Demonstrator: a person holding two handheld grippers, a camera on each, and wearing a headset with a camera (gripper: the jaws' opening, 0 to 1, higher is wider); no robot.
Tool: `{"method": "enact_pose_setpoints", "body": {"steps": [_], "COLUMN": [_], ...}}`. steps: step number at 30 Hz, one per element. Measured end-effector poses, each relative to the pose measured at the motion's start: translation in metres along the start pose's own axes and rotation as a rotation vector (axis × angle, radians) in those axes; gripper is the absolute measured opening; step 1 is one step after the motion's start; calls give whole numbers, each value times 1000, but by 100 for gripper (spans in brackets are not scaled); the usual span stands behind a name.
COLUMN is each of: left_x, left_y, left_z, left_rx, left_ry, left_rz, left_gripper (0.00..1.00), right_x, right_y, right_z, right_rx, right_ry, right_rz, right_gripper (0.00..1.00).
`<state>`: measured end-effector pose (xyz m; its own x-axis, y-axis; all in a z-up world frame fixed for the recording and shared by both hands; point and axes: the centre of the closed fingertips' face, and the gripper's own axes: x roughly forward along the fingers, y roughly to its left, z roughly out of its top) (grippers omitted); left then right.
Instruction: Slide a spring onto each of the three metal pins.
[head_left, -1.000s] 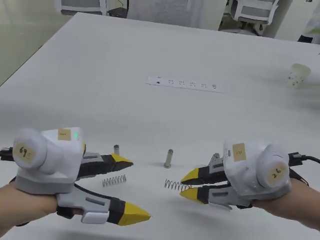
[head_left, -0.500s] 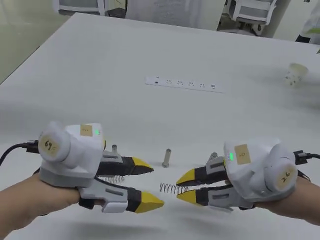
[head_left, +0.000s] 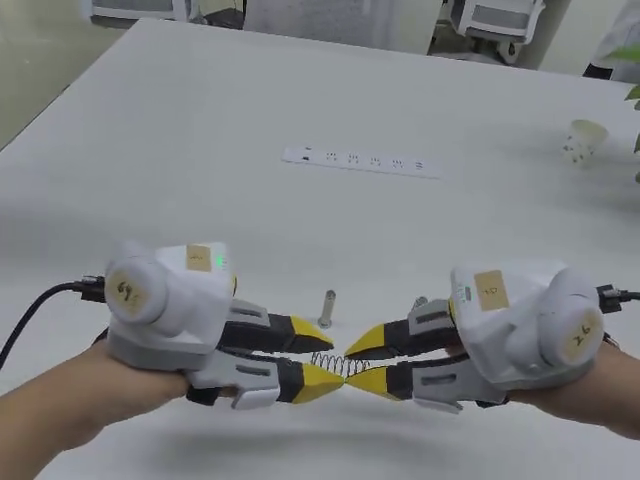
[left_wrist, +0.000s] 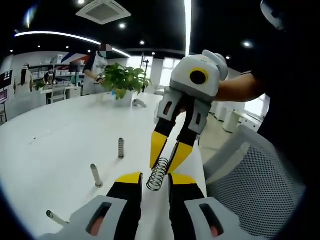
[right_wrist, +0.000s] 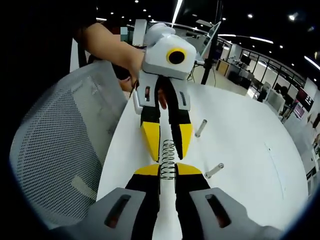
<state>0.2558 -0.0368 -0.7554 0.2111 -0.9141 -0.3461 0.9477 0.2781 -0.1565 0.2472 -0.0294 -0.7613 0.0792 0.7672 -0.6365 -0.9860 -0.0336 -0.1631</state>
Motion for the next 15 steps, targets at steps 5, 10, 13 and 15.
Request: {"method": "enact_pose_setpoints", "body": {"steps": [5, 10, 13, 15], "left_x": [1, 0, 0, -1], "left_y": [-3, -4, -5, -6], "left_z": [0, 1, 0, -1], "left_rx": [37, 42, 52, 55], "left_ry": [3, -14, -6, -2], "left_rz": [-8, -17, -23, -26], "left_gripper": [4, 3, 3, 3], "right_x": [0, -1, 1, 1], "right_y": [1, 1, 2, 3], "right_z": [-3, -1, -2, -2], "right_rx": [-18, 1, 1, 8], "right_ry": [17, -2, 8, 12], "right_rz": [0, -6, -2, -1], "right_gripper": [8, 8, 8, 8]}}
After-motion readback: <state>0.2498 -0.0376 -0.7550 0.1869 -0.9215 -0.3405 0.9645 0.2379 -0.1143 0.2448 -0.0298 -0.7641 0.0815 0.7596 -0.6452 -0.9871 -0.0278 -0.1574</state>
